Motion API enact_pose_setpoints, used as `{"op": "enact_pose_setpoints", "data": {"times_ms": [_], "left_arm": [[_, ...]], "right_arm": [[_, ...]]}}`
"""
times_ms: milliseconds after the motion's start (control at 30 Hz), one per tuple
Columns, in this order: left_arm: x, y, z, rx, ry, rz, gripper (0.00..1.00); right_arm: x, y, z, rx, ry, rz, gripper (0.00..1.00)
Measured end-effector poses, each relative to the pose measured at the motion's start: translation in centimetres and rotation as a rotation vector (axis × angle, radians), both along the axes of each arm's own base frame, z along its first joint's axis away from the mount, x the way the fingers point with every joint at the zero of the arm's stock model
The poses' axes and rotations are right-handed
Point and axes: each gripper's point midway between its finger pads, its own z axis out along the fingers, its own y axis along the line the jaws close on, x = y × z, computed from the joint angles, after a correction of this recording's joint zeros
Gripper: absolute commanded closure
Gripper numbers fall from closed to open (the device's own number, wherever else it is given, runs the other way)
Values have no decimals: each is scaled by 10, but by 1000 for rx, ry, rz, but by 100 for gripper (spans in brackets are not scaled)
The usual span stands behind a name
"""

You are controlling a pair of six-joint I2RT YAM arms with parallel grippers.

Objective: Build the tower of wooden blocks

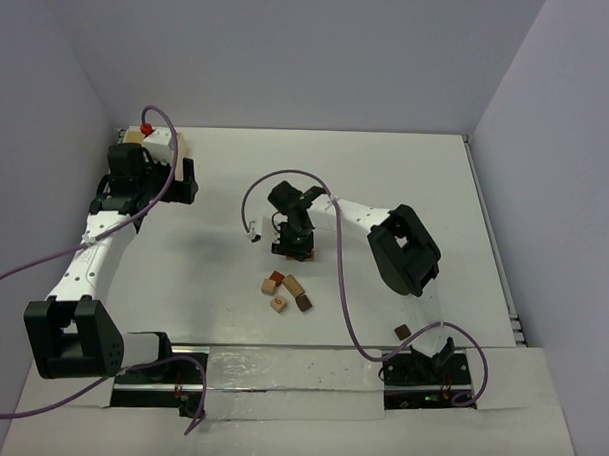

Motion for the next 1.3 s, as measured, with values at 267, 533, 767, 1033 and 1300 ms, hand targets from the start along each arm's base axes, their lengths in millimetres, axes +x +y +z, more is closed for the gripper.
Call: {"op": "enact_pose_setpoints", "data": {"times_ms": [267,533,767,1033,1300], "left_arm": [[1,0,1,0,-5,2,1],[7,7,26,-20,-42,29,1],[11,20,74,-93,-107,87,17],[-5,12,65,-143,-12,79,1],[-28,8,35,-141,42,75,1]], "right_arm": [[2,0,-3,-7,-2,-1,23],[26,28,53,97,-74,-64,3],[34,45,211,421,-271,-196,0],[-24,-6,265,646,-294,-417,0],[-72,-19,170,528,-95,-587,6]]}}
